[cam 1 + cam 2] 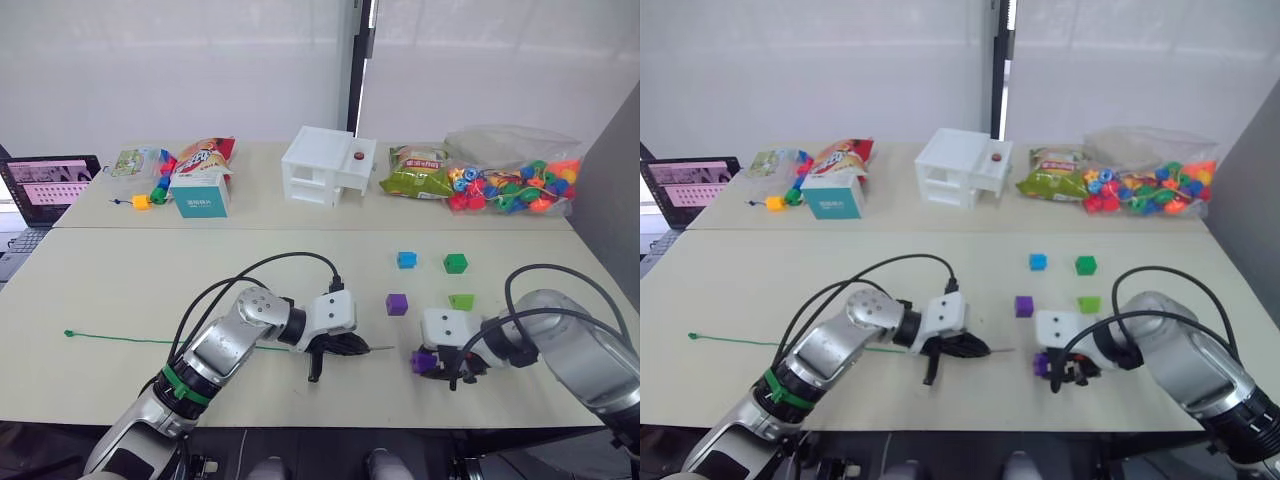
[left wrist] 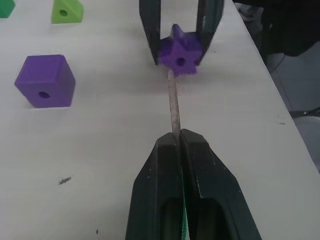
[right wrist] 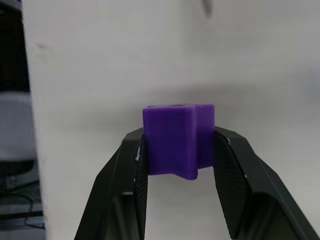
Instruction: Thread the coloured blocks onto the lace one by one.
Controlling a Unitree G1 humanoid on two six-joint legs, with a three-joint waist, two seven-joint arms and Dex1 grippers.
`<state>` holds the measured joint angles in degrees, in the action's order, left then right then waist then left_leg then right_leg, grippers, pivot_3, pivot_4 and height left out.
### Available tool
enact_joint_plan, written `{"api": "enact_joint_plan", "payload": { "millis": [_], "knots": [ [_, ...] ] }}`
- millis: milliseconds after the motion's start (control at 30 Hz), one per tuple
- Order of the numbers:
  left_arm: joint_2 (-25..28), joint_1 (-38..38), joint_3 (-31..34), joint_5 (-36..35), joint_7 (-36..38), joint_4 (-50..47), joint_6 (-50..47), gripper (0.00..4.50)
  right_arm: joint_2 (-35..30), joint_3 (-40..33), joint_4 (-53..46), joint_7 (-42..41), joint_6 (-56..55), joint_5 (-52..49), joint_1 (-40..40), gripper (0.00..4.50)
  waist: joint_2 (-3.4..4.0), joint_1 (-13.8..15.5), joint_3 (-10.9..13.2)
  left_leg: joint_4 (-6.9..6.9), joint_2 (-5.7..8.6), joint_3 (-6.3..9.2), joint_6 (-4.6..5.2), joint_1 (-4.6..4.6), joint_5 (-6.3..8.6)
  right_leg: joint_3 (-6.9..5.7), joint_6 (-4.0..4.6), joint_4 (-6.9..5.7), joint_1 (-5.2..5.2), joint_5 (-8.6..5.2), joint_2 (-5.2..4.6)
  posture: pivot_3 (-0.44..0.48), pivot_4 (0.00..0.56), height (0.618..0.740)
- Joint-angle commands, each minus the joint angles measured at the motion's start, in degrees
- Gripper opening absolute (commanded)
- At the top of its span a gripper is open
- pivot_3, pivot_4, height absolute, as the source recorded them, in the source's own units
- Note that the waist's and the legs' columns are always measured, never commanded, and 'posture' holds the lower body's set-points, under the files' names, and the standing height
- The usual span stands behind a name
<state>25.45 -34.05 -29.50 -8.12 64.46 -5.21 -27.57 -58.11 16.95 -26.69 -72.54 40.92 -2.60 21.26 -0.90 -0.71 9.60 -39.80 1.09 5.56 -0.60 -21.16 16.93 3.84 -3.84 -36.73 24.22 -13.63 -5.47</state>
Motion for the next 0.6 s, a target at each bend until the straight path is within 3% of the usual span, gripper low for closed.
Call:
{"api": "enact_joint_plan", "payload": {
  "millis": [33, 600],
  "knots": [
    [-1.3, -1.9, -1.0, 1.4, 0.1, 2.7, 1.2, 0.00, 0.4, -0.1, -2.2, 2.2, 2.5, -0.3, 0.2, 1.32, 0.00, 0.0, 0.0, 0.00, 0.00, 0.00, 0.00, 0.00, 0.00, 0.00, 0.00, -0.01, 0.00, 0.00, 0.00, 0.000, 0.150, 0.740],
    [-4.4, -4.5, -2.7, 2.7, 2.3, 4.7, 4.0, 0.00, 0.2, 2.2, -3.6, 6.1, 4.4, -0.3, 0.1, 1.32, 0.00, 0.0, 0.0, -0.02, 0.01, 0.01, 0.00, 0.00, 0.00, 0.00, 0.00, -0.01, -0.01, 0.00, 0.00, 0.000, 0.150, 0.740]
  ]
}}
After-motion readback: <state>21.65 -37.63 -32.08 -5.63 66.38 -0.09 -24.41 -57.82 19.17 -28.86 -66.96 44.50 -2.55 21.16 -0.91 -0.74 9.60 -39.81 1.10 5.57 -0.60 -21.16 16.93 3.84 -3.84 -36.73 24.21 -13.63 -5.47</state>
